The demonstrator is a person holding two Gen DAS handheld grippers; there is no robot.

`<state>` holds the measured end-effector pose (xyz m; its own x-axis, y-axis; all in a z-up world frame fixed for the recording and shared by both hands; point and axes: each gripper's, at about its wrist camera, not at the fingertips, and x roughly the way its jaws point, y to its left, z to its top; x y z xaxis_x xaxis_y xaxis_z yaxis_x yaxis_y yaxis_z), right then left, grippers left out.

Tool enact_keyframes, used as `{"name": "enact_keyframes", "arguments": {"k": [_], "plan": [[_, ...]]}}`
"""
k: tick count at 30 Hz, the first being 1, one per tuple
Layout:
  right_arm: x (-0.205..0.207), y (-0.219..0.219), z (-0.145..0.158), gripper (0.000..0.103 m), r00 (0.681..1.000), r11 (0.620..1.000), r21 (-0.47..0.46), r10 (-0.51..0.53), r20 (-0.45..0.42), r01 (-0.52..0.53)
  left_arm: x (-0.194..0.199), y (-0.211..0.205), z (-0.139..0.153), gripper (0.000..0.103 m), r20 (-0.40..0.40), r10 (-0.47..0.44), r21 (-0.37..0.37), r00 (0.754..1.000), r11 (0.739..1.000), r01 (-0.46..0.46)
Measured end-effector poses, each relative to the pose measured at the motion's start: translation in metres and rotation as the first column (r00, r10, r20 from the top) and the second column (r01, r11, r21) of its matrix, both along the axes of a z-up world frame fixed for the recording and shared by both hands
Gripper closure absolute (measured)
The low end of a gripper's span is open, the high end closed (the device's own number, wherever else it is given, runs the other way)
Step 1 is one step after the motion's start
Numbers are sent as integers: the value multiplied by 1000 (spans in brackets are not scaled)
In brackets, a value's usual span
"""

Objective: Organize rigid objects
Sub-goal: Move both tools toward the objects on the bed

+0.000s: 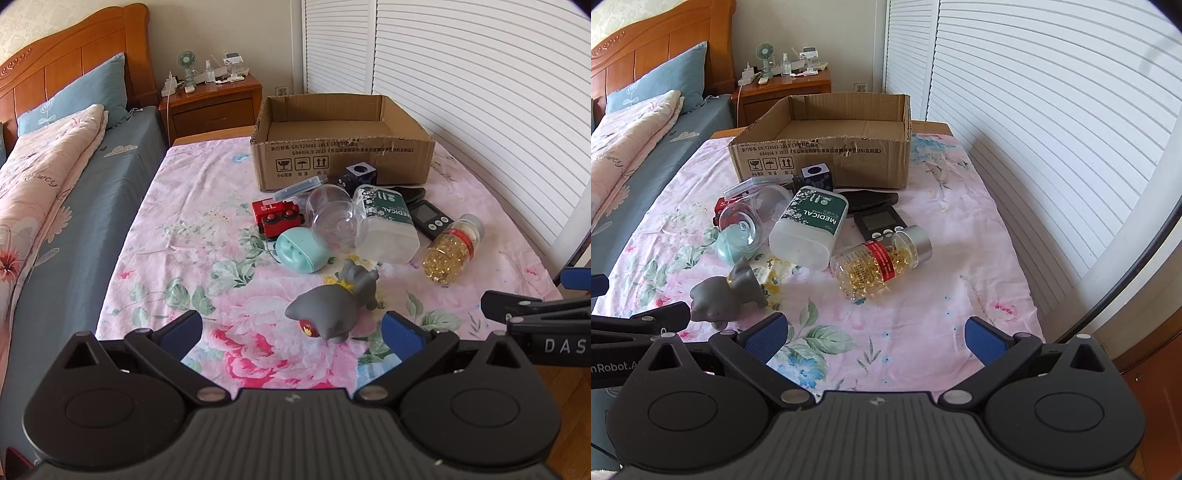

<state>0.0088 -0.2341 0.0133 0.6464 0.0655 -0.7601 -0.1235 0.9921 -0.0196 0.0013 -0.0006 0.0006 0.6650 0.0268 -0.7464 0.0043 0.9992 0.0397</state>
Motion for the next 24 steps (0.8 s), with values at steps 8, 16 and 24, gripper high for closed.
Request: {"name": "enact_keyframes", "arguments": {"k": [8, 16, 24], "plan": [[0, -1, 1, 0, 1000, 1000, -1, 0, 4, 0, 0, -1, 1, 1, 1, -4, 1, 1000, 1000, 4], [1, -2, 1, 0, 1000, 1000, -2, -4, 8, 4, 0, -2, 3, 1, 1, -8, 2, 1000, 1000, 8], [0, -2, 0, 0, 1000, 1000, -3, -3, 9, 3, -1, -3, 4, 1, 2, -14, -2, 1000, 1000, 14]]}}
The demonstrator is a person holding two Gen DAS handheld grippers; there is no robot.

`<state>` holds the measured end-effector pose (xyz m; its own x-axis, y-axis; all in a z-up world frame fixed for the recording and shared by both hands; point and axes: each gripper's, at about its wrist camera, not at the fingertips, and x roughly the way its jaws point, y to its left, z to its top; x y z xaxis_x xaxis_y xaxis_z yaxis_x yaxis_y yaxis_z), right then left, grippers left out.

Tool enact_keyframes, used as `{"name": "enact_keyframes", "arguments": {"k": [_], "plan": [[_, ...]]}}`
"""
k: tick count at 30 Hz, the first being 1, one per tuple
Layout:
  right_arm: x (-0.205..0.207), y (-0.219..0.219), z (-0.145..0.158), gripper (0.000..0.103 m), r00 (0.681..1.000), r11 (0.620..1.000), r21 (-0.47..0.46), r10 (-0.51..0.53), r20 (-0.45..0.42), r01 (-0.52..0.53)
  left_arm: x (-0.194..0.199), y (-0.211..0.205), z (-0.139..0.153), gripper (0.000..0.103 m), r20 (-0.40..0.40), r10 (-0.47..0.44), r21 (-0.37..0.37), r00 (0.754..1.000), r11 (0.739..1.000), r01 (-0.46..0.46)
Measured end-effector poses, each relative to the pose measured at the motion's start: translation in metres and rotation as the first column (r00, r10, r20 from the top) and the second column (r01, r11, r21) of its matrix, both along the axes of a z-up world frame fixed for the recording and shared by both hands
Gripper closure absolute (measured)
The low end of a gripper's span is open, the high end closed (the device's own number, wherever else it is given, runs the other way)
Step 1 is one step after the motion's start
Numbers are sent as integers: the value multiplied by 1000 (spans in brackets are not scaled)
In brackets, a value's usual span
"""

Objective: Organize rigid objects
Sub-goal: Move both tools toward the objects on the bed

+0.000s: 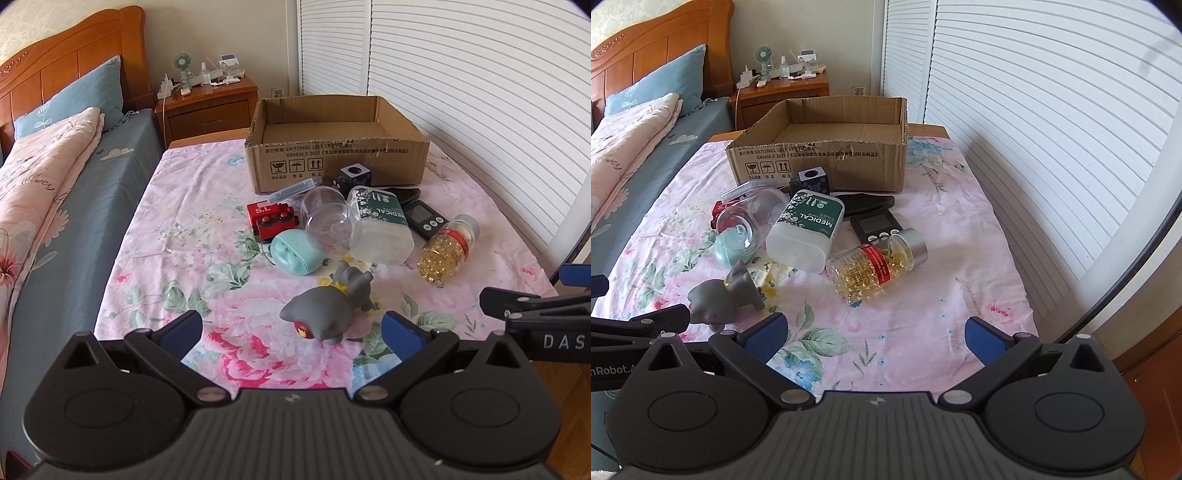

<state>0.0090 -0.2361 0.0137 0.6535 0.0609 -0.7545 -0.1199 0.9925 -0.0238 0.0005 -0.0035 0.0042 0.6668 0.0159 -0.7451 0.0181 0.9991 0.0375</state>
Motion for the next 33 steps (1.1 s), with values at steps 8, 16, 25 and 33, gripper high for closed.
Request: {"name": "enact_keyframes", "arguments": {"k": [8, 16, 25, 33], "plan": [[0, -1, 1, 0, 1000, 1000, -4, 0, 6, 0, 1, 1, -1, 1, -1, -4, -5, 1000, 1000, 4], [0, -2, 3, 0, 1000, 1000, -8, 3, 14, -3, 2, -1, -1, 1, 5, -9, 5, 1000, 1000, 9], [2, -2, 3, 0, 1000, 1000, -10, 10, 20, -9, 5, -5, -3, 1, -2, -31, 25, 1000, 999, 31], [3, -3, 1, 0, 1000, 1000, -15, 7, 28, -6, 9, -6, -6, 1, -11, -65, 25, 998, 998, 65]]}}
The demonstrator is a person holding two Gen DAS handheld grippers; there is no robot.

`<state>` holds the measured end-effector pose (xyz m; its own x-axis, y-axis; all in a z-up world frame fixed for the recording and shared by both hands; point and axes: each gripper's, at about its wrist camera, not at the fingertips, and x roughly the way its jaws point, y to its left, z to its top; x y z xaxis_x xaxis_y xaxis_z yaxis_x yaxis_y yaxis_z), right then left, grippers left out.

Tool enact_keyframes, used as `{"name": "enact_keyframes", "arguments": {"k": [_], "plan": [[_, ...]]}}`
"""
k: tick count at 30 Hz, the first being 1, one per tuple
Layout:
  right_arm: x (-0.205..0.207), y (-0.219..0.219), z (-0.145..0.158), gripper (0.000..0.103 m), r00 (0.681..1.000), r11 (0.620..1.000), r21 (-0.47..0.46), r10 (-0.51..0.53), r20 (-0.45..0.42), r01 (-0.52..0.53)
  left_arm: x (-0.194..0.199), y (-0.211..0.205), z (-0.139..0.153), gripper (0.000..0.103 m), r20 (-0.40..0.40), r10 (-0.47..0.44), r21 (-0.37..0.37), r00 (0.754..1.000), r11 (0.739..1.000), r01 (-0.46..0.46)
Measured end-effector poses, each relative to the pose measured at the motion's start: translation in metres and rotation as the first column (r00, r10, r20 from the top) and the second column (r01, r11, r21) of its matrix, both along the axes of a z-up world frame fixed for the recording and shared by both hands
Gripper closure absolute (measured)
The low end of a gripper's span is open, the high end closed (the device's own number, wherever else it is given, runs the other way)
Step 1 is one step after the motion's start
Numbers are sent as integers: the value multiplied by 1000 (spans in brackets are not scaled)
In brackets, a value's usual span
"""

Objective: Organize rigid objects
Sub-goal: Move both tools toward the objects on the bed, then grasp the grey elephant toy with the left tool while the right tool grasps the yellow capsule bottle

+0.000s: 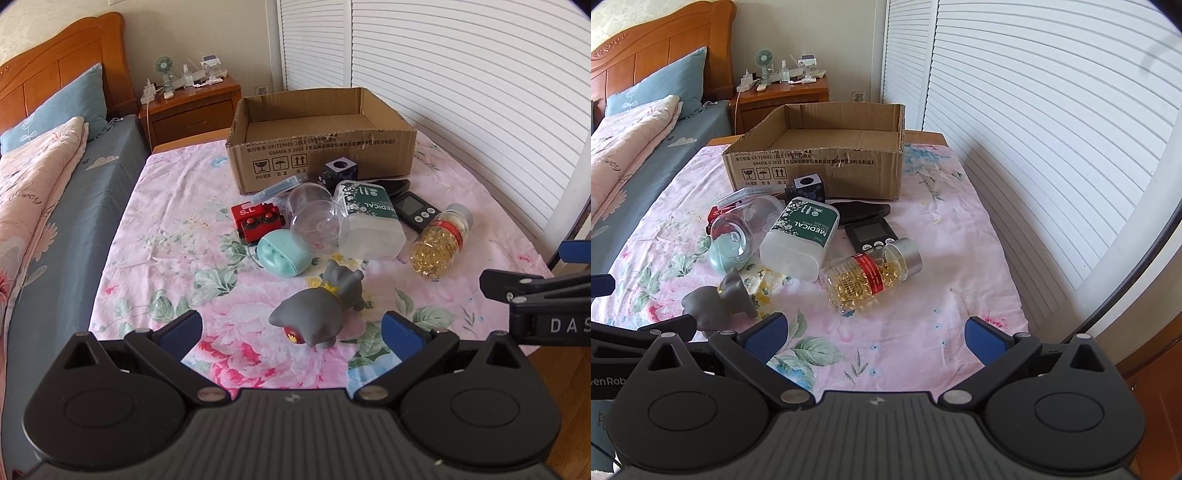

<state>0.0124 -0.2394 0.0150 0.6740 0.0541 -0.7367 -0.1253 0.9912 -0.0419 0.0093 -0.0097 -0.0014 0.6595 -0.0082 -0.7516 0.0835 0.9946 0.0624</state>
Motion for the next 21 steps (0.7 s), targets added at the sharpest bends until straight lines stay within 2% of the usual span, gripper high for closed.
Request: {"name": "enact_keyframes", "arguments": {"k": [11, 15, 21], "plan": [[5, -3, -5, 0, 999, 999, 17, 34, 19, -34, 10, 2, -3, 1, 15, -88, -4, 996, 996, 88], [7, -4, -10, 0, 999, 999, 20, 46, 17, -47, 15, 4, -12, 1, 15, -125, -7, 992, 992, 125], [15, -7, -22, 0, 999, 998, 34, 46, -27, -45, 29, 8, -34, 1, -29, -149, -25, 988, 989, 148]]}}
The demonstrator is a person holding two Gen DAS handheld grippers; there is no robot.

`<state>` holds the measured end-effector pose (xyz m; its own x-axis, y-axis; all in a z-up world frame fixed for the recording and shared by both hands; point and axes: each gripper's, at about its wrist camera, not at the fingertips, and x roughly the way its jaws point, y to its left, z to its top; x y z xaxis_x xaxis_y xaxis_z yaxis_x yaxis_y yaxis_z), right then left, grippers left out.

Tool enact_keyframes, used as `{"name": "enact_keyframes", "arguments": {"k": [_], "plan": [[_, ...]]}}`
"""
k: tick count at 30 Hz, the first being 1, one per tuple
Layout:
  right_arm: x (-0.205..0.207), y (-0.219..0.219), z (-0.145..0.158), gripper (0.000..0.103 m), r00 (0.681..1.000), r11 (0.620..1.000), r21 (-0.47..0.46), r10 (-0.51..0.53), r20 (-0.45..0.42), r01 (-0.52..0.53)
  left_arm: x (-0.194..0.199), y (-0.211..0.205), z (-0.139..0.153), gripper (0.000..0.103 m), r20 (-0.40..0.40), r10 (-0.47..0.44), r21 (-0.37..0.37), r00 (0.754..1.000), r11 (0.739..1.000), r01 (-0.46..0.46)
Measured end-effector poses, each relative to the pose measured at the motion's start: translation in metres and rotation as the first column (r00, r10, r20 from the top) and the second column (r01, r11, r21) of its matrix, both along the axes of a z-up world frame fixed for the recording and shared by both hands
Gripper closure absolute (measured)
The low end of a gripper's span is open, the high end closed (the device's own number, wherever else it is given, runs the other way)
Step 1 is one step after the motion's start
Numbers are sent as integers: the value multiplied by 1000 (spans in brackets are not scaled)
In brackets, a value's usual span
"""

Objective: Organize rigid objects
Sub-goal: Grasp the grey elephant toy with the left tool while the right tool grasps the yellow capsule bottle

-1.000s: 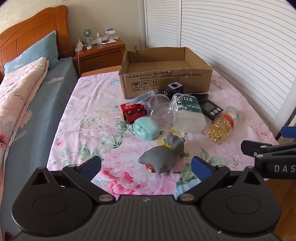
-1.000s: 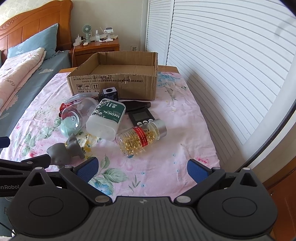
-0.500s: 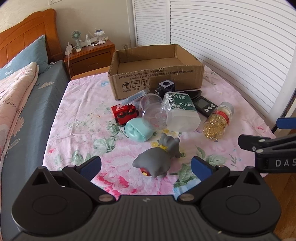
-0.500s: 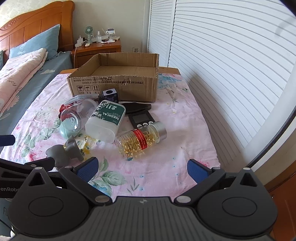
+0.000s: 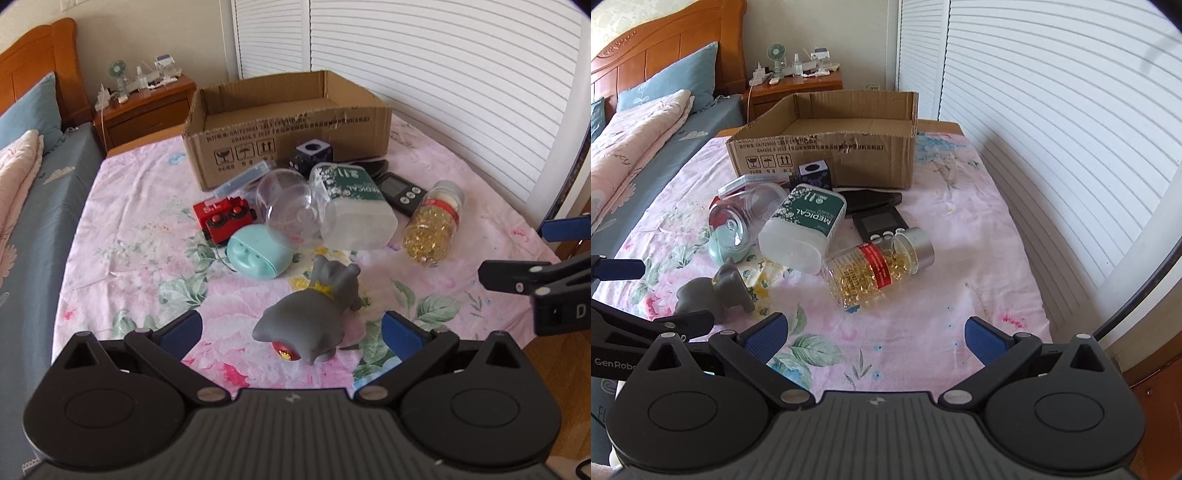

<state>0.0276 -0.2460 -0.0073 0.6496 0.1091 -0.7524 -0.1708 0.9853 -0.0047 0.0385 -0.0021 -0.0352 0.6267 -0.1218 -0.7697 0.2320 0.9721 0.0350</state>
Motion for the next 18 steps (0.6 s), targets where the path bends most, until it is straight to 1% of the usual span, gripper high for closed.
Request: {"name": "enact_keyframes", "arguments": {"k": [5, 8, 10, 12, 14, 16, 18], "plan": [[7, -2, -6, 0, 1000, 1000, -7, -10, -19, 10, 7, 9, -17, 1, -43, -12, 11, 999, 1000, 13], [11, -3, -10, 0, 1000, 1000, -12, -12, -29, 12, 9, 19, -25, 1, -57, 3, 29, 998, 1000, -1], [13, -3, -13, 0, 999, 1000, -18, -13, -38, 12, 10, 27, -26, 1, -65, 8, 19, 998, 1000, -7], [16, -3, -17, 0, 999, 1000, -26, -12, -49, 11, 10, 35, -26, 1, -61, 28, 30, 998, 999, -26], [17, -3, -22, 0, 998, 999, -32, -8, -57, 6, 10, 43, -26, 1, -46, 47, 65, 998, 997, -44], [18, -3, -27, 0, 998, 999, -35, 5, -61, -7, 11, 51, -26, 1, -33, 74, 83, 997, 994, -71], [20, -4, -32, 0, 998, 999, -37, 17, -65, -19, 12, 57, -25, 1, -26, 97, 77, 995, 993, -94]]}}
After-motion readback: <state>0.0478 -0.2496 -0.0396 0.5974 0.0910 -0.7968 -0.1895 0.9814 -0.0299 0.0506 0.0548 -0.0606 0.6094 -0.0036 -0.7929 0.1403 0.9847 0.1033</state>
